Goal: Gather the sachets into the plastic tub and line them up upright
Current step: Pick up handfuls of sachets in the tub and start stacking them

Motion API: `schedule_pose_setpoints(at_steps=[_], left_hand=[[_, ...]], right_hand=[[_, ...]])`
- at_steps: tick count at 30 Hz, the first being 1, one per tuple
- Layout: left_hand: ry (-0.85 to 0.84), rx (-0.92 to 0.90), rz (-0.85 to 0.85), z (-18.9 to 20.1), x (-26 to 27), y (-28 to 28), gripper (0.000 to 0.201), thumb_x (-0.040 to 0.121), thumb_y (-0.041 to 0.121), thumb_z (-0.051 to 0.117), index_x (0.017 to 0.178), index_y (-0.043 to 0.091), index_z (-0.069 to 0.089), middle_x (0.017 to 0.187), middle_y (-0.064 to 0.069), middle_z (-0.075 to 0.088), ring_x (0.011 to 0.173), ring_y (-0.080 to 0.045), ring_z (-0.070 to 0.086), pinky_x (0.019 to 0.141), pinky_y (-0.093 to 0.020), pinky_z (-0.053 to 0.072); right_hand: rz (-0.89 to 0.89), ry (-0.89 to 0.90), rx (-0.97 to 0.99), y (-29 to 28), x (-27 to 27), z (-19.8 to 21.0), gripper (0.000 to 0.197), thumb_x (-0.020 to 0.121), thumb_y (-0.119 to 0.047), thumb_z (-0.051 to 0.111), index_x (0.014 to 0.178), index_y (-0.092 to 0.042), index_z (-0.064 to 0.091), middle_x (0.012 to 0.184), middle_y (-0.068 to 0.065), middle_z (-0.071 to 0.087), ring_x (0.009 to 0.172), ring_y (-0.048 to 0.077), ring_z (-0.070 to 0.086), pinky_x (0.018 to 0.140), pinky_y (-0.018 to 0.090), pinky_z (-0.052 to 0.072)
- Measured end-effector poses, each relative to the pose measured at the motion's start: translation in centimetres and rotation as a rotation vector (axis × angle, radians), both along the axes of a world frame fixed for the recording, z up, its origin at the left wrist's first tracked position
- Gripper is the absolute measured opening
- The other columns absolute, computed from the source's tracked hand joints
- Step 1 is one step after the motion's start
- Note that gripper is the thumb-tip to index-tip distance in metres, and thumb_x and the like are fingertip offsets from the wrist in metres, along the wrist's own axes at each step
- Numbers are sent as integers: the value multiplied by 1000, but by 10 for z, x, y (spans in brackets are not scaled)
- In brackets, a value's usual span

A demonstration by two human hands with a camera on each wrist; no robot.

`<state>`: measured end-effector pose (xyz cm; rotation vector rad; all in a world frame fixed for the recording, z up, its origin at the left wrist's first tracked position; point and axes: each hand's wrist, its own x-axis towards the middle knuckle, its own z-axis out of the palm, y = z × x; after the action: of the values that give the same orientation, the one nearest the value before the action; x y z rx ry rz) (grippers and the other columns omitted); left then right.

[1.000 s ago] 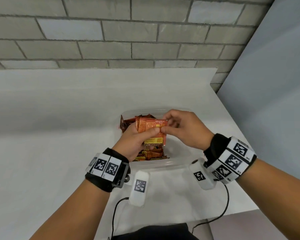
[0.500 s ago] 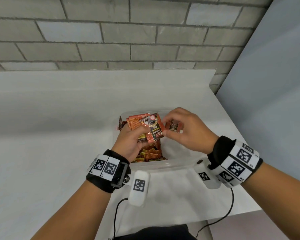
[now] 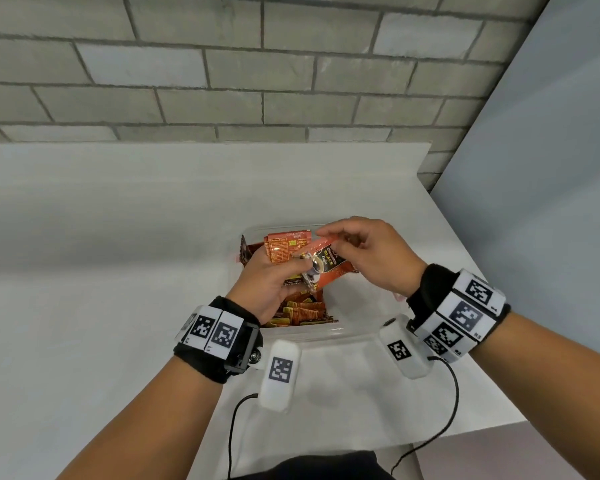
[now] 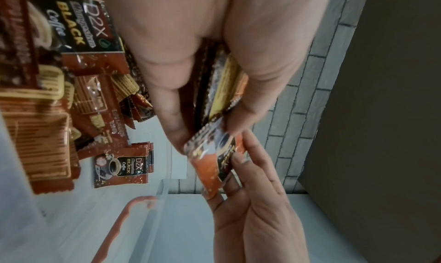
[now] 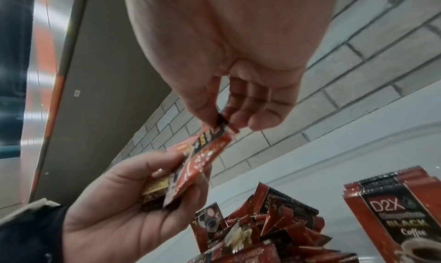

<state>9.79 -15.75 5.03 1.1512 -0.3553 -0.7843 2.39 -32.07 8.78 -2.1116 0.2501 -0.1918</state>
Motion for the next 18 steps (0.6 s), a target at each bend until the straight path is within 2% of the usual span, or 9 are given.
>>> schedule_pose_setpoints(at_steps=[3,6,8,10,13,15,18], left_hand=[[1,-17,16,-1,2,0,33,84,-9,58,103,17,62,89,0,74,85,-16,70,72,-33,59],[5,-29,21,-4,4,2,33,83,-8,60,106,15,62,93,-2,73,87,-18,70,73,-32,59],[1,-12,30,-6,5,3,27,81,-3,63,102,14,62,94,-4,73,89,-21,70,74,-33,58],[9,27,76,-8,8,6,16,83,5,65,96,14,63,90,-4,71,86,-23,68,73,-31,57],[62,54,172,-11,14,11,9,86,12,65,94,14,62,82,-3,65,78,-21,65,64,-26,54],[82,48,188,-11,15,14,11,86,13,65,97,13,62,82,-4,65,78,-20,65,61,-25,52],[55,60,169,-10,15,17,12,87,15,65,98,13,64,81,-4,67,76,-19,67,61,-25,51]], right_hand=[[-14,20,2,-5,2,0,28,91,-13,61,117,-26,61,81,-5,60,70,9,56,62,21,48],[-3,100,69,-12,2,2,13,87,-11,66,97,-19,63,77,-1,64,69,9,61,62,25,51],[38,120,29,-18,2,7,10,85,-9,68,86,-19,64,74,-2,65,67,7,63,65,25,54],[26,121,-108,-30,4,16,11,85,-11,69,82,-21,64,76,-4,66,68,5,62,68,19,52],[8,237,-413,-50,13,21,6,86,-15,67,86,-20,65,80,-6,66,69,2,59,59,4,42],[54,400,-602,-59,22,14,2,86,-16,67,88,-18,66,83,-5,64,73,7,58,59,9,41],[143,588,-794,-61,38,-1,7,86,-14,65,92,-13,68,90,0,66,79,15,58,69,23,46]])
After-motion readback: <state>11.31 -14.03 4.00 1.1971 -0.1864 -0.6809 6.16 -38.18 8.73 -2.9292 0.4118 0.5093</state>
